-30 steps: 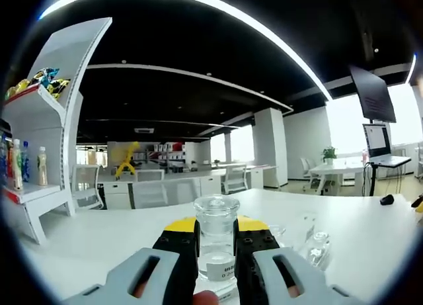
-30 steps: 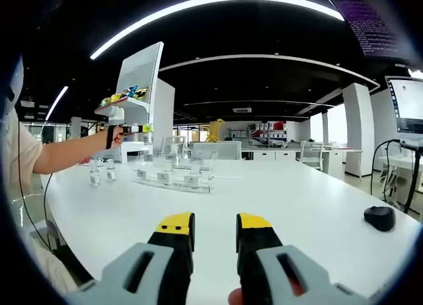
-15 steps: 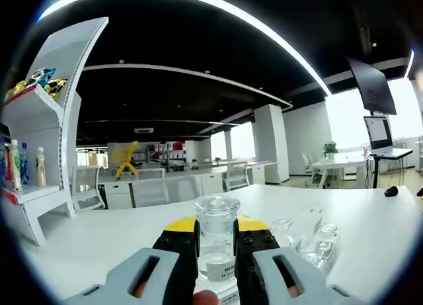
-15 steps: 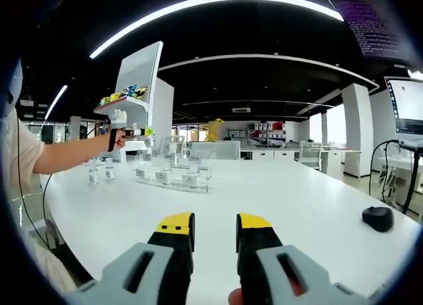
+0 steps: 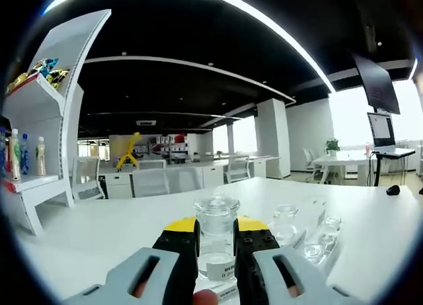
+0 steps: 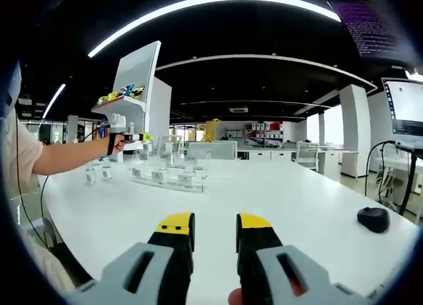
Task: Identify the label on the chemical reagent bottle, grasp the chemical reagent bottle, and place it in the designated position on the reagent rack
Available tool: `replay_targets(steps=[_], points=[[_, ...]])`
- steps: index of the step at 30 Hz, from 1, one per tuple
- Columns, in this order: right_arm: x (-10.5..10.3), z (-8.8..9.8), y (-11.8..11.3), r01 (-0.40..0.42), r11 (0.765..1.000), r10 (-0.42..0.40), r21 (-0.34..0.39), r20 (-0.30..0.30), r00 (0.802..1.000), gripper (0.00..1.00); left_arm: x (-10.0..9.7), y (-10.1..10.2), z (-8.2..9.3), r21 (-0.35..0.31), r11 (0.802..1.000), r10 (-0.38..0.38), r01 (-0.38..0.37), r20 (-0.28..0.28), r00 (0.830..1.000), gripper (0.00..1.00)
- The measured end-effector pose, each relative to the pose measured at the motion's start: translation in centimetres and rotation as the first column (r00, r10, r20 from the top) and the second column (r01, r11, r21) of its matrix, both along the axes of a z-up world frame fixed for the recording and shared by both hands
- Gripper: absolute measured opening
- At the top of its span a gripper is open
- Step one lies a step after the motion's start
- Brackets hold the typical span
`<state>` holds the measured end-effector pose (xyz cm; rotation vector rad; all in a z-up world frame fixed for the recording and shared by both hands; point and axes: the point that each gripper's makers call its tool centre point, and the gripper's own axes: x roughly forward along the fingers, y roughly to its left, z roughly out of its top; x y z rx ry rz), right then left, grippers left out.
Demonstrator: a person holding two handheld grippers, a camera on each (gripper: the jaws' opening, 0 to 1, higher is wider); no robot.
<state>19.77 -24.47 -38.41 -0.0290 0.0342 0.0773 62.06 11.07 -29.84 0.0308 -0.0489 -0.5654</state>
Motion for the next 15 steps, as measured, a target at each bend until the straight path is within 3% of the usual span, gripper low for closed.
replay_targets(steps=[15], points=[[-0.21, 0.19, -0.43, 0.009, 1.000, -0.009, 0.001, 0.006, 1.000, 0.25, 0.11, -0.17, -1.14, -0.016, 1.000, 0.014, -0.014, -0.031, 0.999, 0.19]])
